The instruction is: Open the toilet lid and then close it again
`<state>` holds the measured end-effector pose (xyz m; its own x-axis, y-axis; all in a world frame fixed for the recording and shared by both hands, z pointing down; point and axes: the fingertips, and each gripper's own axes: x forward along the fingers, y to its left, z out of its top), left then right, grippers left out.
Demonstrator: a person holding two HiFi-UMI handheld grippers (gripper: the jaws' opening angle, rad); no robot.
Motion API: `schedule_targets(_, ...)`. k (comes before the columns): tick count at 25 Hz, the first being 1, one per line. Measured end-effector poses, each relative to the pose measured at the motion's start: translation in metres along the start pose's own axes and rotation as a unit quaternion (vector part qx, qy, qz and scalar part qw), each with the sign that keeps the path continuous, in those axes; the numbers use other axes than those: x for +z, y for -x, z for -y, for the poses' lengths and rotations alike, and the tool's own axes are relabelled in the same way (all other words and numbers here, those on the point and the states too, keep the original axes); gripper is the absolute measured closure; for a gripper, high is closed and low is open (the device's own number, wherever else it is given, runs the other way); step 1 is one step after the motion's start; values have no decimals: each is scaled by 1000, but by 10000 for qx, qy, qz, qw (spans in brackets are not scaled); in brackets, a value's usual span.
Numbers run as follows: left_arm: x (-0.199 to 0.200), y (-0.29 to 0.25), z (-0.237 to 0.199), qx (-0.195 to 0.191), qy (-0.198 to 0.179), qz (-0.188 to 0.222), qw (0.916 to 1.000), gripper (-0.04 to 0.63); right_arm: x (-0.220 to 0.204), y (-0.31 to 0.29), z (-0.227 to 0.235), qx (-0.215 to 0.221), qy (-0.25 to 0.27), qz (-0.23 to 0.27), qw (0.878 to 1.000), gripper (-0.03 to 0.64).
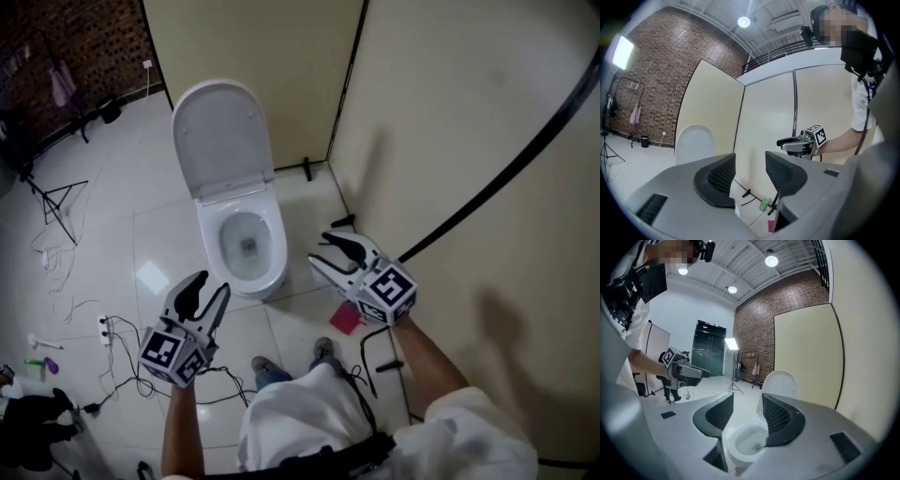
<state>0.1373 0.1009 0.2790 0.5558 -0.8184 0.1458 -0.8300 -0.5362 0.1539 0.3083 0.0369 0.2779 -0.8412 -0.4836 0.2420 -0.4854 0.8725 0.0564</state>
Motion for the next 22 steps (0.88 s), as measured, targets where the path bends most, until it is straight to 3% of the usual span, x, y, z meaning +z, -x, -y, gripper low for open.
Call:
schedule_targets(7, 12, 9, -10, -490, -266, 90, 9984, 402, 0, 19, 15, -725, -82, -182, 9972, 425)
schedule_targets(10, 5, 14, -14, -639, -215, 82, 9977, 403, -5, 44, 14, -1157, -251, -263, 9926, 425)
schedule_targets(16, -2, 27, -16, -926, -207, 371, 9948, 403, -40, 92, 19, -2084, -1010, -118, 9727, 425)
schedule_targets(22, -43, 44, -33, -1123, -265, 33, 9933, 403, -59, 103, 3, -2527, -1181, -84, 9603, 425)
